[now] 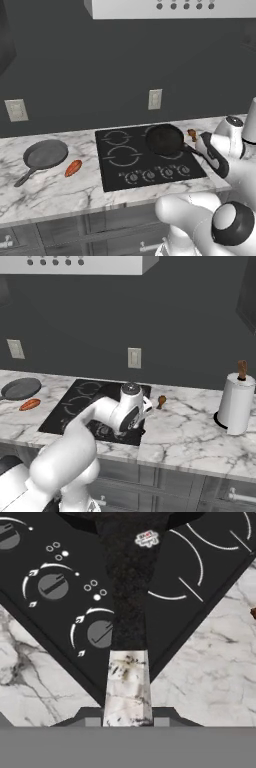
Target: Place both pans onto different burners. Then place the sweet potato and the chicken drumstick on different pans.
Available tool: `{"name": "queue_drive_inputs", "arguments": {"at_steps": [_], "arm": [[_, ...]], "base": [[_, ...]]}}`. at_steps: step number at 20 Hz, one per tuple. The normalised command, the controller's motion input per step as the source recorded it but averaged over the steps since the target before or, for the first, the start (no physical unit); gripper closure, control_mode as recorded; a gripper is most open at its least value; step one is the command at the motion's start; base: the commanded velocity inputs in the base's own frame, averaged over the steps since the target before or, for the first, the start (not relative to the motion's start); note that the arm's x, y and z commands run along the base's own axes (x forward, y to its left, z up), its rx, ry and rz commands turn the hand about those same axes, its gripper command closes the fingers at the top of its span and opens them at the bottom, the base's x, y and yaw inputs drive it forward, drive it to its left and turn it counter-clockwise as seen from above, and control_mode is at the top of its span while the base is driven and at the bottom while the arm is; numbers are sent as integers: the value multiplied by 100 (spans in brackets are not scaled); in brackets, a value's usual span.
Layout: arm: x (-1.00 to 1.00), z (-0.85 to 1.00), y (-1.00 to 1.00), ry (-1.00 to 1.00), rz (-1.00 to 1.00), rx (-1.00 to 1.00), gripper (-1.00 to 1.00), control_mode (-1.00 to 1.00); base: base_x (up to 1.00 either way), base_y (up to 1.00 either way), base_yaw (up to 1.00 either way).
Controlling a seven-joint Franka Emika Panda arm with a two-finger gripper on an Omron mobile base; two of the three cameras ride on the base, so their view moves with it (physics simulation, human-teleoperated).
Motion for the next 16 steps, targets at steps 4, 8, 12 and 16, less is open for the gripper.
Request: {"name": "queue_drive_inputs", "arguments": {"at_steps": [4,8,12,16], "arm": [[27,0,-7,8,7,3,100,-100],[22,-13,-12,7,2,1,100,-100],[9,-32,-12,3,0,1,100,-100],[14,-29,-8,2,0,2,100,-100]], "base": [[0,0,0],[0,0,0],[0,0,0],[0,0,0]]}}
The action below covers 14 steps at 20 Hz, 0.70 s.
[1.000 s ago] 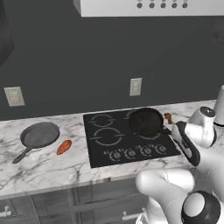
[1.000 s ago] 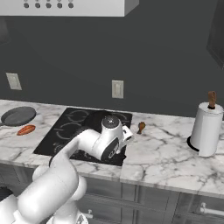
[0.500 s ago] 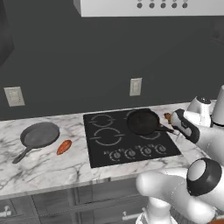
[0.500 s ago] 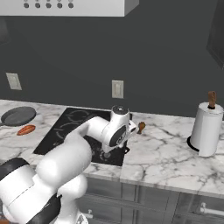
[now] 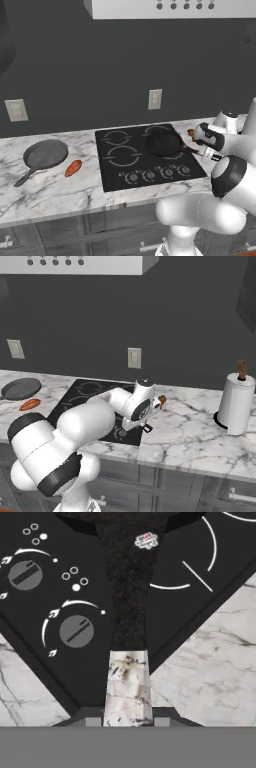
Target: Place both pans onto different burners. Then place the sweet potato and the chicken drumstick on different pans.
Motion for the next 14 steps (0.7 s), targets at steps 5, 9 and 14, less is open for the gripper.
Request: {"name": "queue_drive_inputs", "arguments": {"at_steps": [5,9,14], "arm": [[24,-21,-2,5,0,1,100,-100],[25,-11,-16,8,0,3,100,-100],[23,-3,-24,5,0,5,100,-100]], "base": [[0,0,0],[0,0,0],[0,0,0]]}}
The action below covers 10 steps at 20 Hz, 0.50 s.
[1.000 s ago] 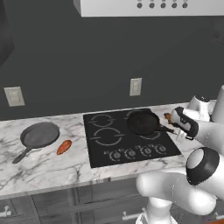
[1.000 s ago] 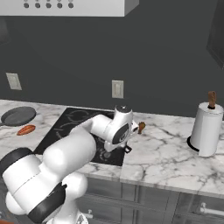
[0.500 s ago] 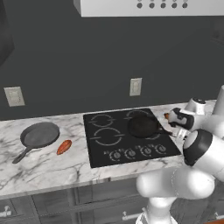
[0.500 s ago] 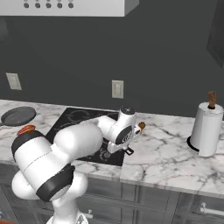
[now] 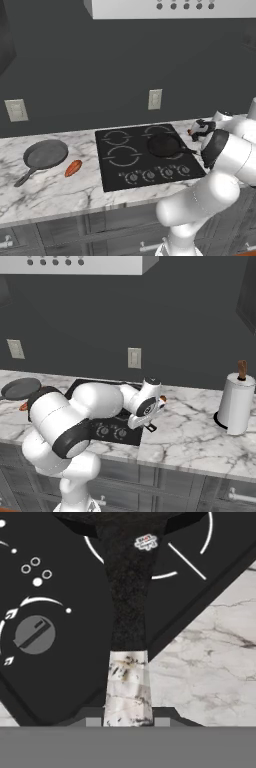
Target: Place both pans onto different burners. Then place the sweet potato and the chicken drumstick on different pans.
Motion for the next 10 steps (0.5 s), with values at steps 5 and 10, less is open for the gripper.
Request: {"name": "queue_drive_inputs", "arguments": {"at_steps": [5,10], "arm": [[24,-5,-21,5,0,4,100,-100],[27,-10,-11,5,0,2,100,-100]], "base": [[0,0,0],[0,0,0]]}}
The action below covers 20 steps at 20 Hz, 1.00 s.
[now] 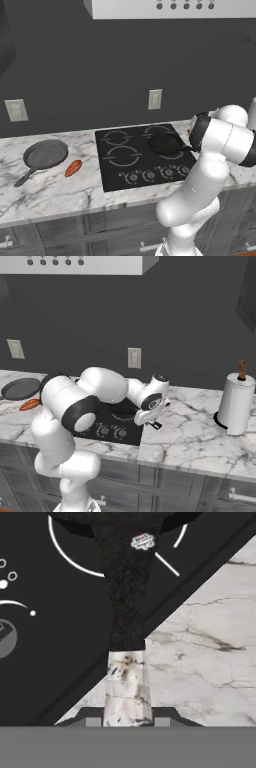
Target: Place both pans onto different burners. Then place the sweet potato and the chicken drumstick on different pans.
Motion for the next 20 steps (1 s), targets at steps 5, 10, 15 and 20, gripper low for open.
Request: {"name": "queue_drive_inputs", "arguments": {"at_steps": [5,10,15,20], "arm": [[29,-21,-7,6,0,2,100,-100],[26,-35,0,7,0,1,100,-100],[10,-35,-6,3,0,0,100,-100],[0,-32,-2,1,0,0,100,-100]], "base": [[0,0,0],[0,0,0],[0,0,0],[0,0,0]]}}
